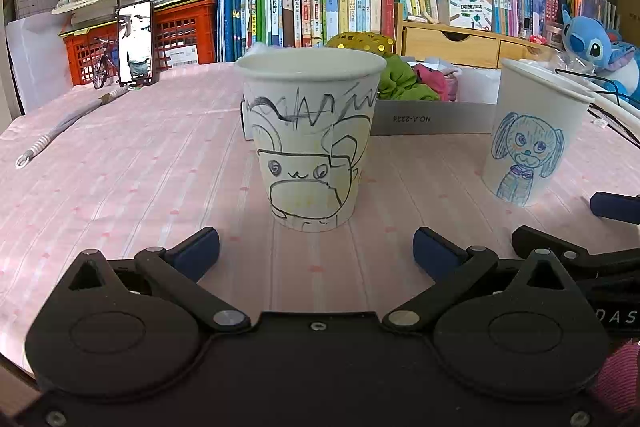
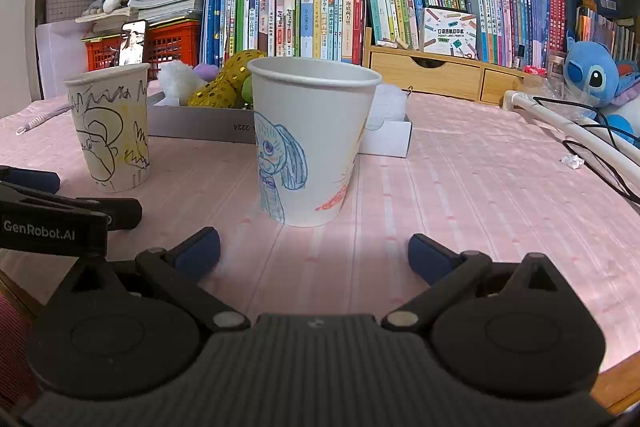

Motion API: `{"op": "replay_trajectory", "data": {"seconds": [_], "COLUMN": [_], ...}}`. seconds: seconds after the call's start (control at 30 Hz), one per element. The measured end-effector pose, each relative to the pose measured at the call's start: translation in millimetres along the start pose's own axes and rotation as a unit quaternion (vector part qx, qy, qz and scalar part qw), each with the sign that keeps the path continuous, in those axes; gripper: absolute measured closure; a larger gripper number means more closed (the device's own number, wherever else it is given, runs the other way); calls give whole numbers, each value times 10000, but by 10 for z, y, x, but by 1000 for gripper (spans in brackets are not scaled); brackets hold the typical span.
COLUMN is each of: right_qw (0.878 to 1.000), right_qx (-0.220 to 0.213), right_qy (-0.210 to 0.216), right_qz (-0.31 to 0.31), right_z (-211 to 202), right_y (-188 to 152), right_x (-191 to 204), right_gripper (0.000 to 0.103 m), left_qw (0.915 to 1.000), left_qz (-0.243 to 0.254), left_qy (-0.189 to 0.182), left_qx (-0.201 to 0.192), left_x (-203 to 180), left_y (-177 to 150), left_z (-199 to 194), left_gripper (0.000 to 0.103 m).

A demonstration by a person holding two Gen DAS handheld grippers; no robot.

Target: Organize soft objects

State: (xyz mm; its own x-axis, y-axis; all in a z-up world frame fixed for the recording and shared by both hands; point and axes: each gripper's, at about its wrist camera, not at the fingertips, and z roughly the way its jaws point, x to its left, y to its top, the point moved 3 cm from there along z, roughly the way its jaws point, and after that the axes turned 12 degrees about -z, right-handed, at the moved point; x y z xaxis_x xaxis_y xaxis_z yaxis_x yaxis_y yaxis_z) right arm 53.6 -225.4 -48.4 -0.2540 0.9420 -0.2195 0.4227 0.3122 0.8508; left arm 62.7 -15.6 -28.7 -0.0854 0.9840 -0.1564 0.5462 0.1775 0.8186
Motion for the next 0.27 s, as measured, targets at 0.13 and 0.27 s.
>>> {"op": "replay_trajectory", "data": {"seconds": [0.13, 0.27], "right_qw": [10000, 10000], "right_qx": [-4, -3], "right_qy": [3, 3], "right_qz": [1, 3], "right_z": [2, 1], "right_y": [2, 2], "right_x": [-4, -4], "right_gripper": [0, 0], "left_qw": [10000, 10000], "left_qz": [1, 3], "left_qy": [0, -4], "left_qx": [2, 4], "left_x": [0, 0], "left_y": [-10, -8], "left_z": [-4, -2], "left_gripper": [0, 0]}}
